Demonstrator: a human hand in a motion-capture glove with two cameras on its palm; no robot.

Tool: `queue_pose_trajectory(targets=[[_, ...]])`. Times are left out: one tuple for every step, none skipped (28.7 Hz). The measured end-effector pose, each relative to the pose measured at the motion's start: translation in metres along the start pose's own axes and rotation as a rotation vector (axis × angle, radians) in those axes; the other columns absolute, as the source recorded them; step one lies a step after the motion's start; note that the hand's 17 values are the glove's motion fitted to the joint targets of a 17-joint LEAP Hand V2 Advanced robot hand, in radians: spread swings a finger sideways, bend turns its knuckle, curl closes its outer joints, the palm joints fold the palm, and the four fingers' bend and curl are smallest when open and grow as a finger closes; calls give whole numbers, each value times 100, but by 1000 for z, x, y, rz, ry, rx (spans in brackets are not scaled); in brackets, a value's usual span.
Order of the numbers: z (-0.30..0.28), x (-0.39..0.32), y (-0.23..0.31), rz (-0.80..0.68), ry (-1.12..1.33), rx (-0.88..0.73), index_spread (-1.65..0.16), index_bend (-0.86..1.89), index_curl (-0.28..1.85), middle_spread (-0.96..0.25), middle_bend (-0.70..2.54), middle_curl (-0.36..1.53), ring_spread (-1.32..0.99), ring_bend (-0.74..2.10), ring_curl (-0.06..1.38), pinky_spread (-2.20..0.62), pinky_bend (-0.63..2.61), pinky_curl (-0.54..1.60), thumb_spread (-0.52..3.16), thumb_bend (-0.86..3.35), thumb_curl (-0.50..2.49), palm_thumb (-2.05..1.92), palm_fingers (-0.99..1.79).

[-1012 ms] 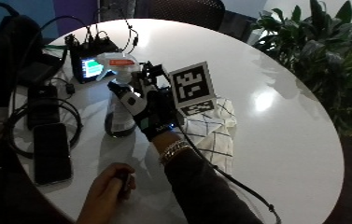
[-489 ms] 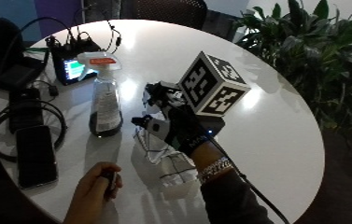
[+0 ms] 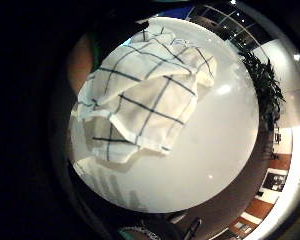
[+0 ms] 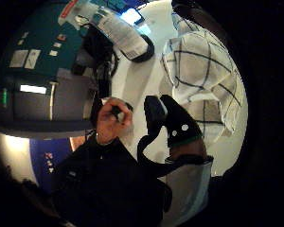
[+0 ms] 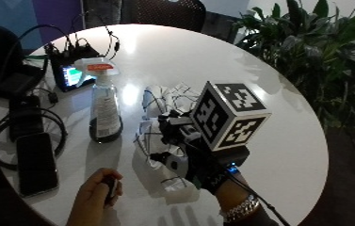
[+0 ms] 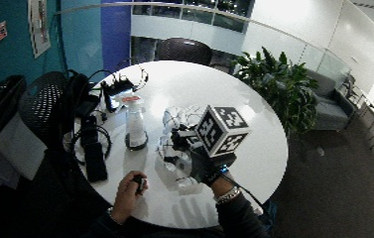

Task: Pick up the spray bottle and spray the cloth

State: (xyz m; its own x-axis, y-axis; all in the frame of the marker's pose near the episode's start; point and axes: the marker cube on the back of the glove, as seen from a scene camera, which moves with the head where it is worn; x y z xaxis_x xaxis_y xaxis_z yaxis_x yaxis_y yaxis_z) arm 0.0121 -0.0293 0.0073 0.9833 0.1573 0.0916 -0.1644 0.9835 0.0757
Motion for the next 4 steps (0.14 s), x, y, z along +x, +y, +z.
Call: queue_pose_trajectory(targets=[[3,1,3,2,6,-6,-37,21,37,-5,18,36,-2,22,29,28,18,29,116,-2,42,67,41],[5,2,5,3,9,-13,-37,20,37,-5,18,35,-2,21,29,28,18,29,116,-2,42,67,40],[7,3,7,4,9,-19,-38,20,37,-5,18,35,-1,21,29,28,18,29,116,-2,41,67,40],[8,3,8,5,9,-23,-38,20,37,-5,18,35,-1,21,29,28,17,29,117,-2,41,66,40]])
